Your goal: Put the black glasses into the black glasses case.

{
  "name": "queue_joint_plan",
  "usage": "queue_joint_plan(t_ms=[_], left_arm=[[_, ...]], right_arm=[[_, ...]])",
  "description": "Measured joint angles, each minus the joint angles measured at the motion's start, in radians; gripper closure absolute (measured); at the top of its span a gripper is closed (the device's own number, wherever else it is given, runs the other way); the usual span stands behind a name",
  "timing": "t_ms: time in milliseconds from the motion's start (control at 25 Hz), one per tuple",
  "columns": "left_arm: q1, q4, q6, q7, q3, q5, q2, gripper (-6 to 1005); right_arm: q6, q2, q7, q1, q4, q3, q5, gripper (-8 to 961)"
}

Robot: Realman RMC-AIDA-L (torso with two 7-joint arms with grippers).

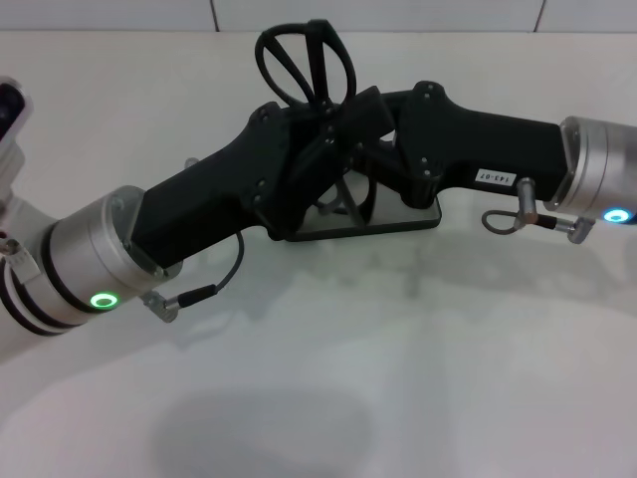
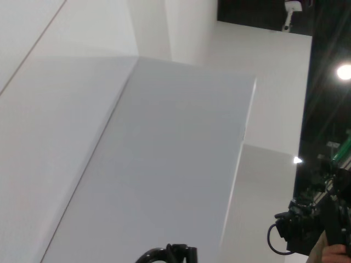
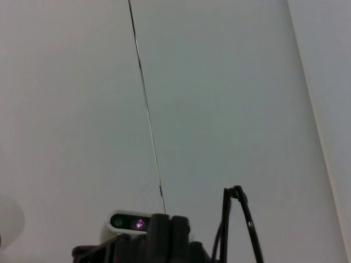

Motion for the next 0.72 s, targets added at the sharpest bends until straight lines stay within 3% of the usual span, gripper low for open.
queue_joint_plan(t_ms=[440,720], left_arm=[[0.0,-0.016,-0.017,-0.007,0.003,0.005,0.0,940],[0.022,-0.014,0.01,-0.008,0.008,0.014,0.01,940]], right_arm=[[0.018,-0.001,0.001,-0.006,-0.01,-0.019,-0.025,850],[0.053,-0.01,0.001,-0.064,-0.074,-0.011,-0.028,849]])
